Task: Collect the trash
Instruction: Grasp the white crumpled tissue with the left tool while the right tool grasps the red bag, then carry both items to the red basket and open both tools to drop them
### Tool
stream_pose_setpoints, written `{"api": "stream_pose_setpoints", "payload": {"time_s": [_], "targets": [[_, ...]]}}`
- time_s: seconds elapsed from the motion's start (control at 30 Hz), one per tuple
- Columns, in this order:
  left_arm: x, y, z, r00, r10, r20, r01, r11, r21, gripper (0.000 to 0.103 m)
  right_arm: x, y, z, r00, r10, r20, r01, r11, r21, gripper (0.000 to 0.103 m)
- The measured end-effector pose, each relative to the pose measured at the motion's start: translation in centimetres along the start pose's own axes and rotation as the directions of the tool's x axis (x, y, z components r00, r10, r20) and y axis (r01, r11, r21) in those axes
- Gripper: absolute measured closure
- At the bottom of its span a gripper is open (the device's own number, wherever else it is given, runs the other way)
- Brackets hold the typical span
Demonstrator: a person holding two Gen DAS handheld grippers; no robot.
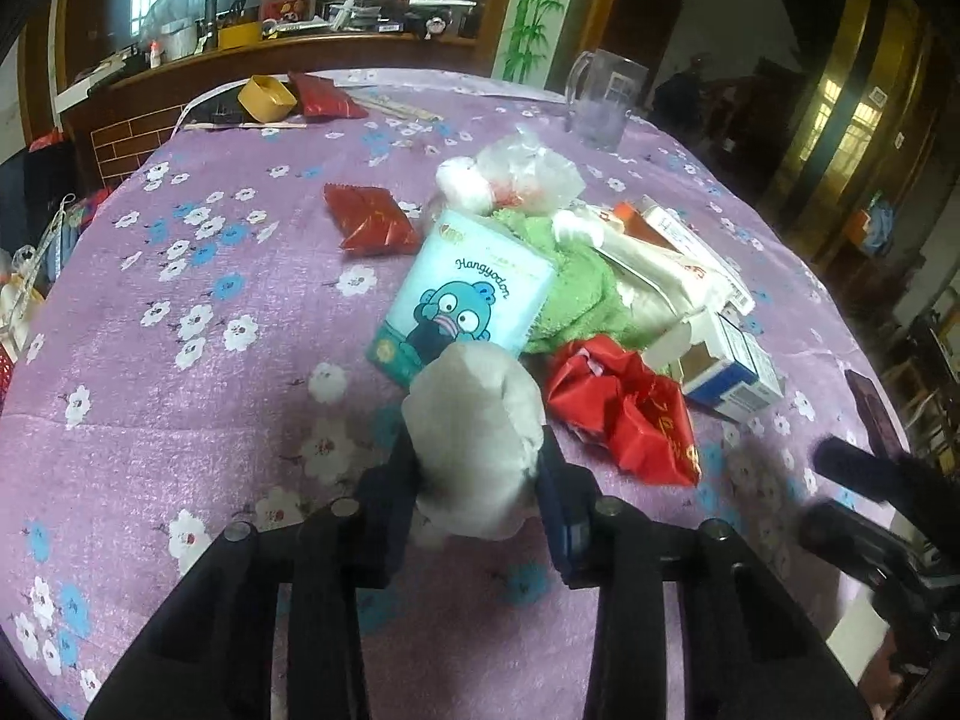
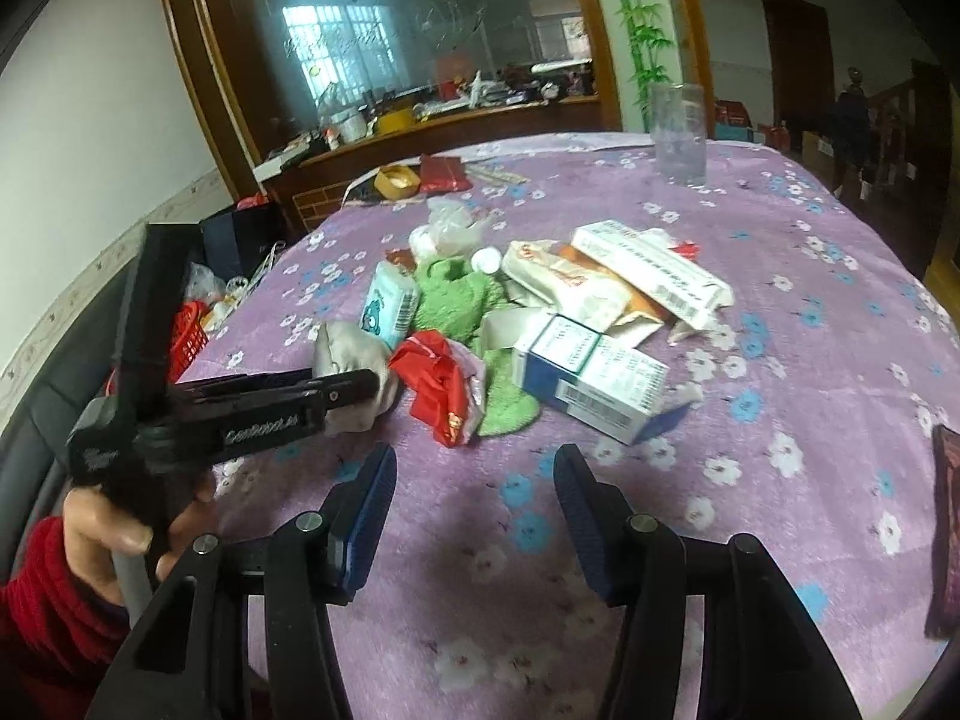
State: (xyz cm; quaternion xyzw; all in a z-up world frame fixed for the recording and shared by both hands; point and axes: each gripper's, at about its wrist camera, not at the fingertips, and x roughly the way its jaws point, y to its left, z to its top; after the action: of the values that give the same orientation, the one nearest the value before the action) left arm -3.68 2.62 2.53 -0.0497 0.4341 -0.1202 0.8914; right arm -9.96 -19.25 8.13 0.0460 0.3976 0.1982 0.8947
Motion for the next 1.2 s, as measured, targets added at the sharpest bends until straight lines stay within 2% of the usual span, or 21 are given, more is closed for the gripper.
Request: {"api": "stream_pose_setpoints", "payload": {"time_s": [0.13,0.2,0.37,0.43,0.53,0.57,0.63,0.67,0.7,1.2], "targets": [[-1.8,0.9,-1.2,0.999,0.012,0.033,-0.012,1.0,0.005,0.068,2.6,1.0,1.2,1.0,-0.003,-0.026,0.002,0.999,-0.035,0.046],[-2.7,1.2,-1.7,0.998,0.022,0.051,-0.023,1.0,0.013,0.068,4.0,1.4,1.8,0.999,-0.015,-0.043,0.013,0.999,-0.052,0.053],[-4.5,1.9,-2.7,0.994,0.046,0.096,-0.048,0.999,0.016,0.068,7.3,1.7,2.9,0.995,-0.057,-0.083,0.051,0.996,-0.078,0.055],[-4.8,2.0,-2.8,0.992,0.057,0.111,-0.06,0.998,0.018,0.068,8.1,1.8,3.0,0.994,-0.061,-0.095,0.053,0.995,-0.089,0.059],[-5.0,2.1,-3.0,0.991,0.063,0.118,-0.066,0.998,0.017,0.068,9.1,2.3,2.8,0.988,-0.114,-0.099,0.101,0.987,-0.125,0.069],[-5.0,2.1,-3.0,0.991,0.062,0.117,-0.064,0.998,0.014,0.068,9.1,2.3,2.7,0.987,-0.124,-0.099,0.111,0.985,-0.129,0.075],[-4.9,2.1,-3.1,0.991,0.064,0.117,-0.066,0.998,0.014,0.068,8.6,2.2,2.4,0.988,-0.124,-0.095,0.113,0.987,-0.118,0.08],[-4.9,2.1,-3.1,0.991,0.066,0.119,-0.069,0.998,0.016,0.068,8.3,2.1,2.3,0.989,-0.118,-0.092,0.107,0.988,-0.111,0.088],[-4.9,2.0,-3.1,0.99,0.069,0.121,-0.072,0.997,0.017,0.068,7.9,2.0,2.1,0.989,-0.11,-0.093,0.101,0.99,-0.099,0.091],[-5.9,1.7,-3.2,0.985,0.085,0.152,-0.089,0.996,0.019,0.068,4.0,2.8,0.6,0.999,-0.003,-0.036,0.002,1.0,-0.018,0.091]]}}
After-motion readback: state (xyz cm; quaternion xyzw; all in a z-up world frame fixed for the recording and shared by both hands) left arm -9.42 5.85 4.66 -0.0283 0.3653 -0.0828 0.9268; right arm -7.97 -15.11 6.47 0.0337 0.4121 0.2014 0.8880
